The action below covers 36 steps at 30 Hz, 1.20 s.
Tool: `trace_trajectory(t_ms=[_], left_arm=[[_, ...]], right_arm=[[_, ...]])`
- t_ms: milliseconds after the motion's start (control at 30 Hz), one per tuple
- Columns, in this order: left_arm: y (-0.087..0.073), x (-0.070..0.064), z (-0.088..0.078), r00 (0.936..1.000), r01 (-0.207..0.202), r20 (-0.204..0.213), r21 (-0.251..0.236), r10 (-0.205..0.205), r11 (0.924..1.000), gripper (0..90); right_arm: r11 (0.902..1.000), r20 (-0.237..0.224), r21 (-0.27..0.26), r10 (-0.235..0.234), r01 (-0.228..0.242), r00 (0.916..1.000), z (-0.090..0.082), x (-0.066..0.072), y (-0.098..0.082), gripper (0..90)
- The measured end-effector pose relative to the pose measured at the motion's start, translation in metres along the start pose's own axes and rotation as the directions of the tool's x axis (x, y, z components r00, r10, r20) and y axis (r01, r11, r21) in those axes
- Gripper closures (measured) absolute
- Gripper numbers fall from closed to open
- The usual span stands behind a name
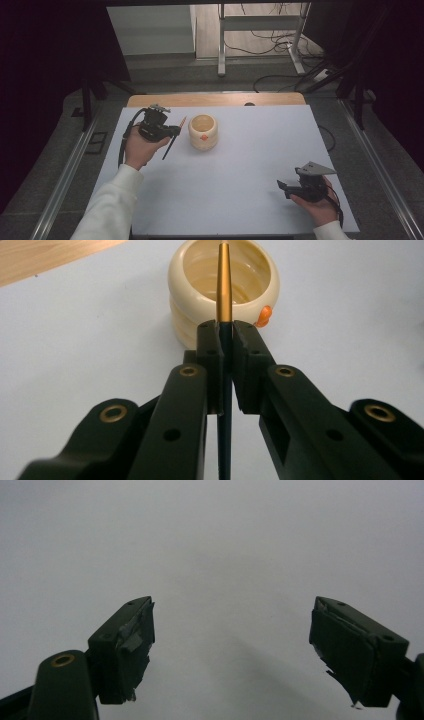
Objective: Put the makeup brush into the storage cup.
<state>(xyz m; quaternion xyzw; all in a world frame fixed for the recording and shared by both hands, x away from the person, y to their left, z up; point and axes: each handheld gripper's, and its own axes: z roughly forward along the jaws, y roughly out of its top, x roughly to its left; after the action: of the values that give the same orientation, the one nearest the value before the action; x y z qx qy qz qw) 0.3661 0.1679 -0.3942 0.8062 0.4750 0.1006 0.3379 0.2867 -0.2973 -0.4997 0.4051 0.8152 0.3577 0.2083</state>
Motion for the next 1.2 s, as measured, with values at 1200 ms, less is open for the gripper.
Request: trace_trajectory(t_ms=[1200], left_arm=[[0.025, -0.004, 0.006, 0.9996, -0.028, -0.009, -0.046, 0.027, 0.9985, 83.6]], right_arm=[[1.0000, 0.001, -0.001, 0.001, -0.001, 1.0000, 0.000, 0.000, 0.000, 19.0]])
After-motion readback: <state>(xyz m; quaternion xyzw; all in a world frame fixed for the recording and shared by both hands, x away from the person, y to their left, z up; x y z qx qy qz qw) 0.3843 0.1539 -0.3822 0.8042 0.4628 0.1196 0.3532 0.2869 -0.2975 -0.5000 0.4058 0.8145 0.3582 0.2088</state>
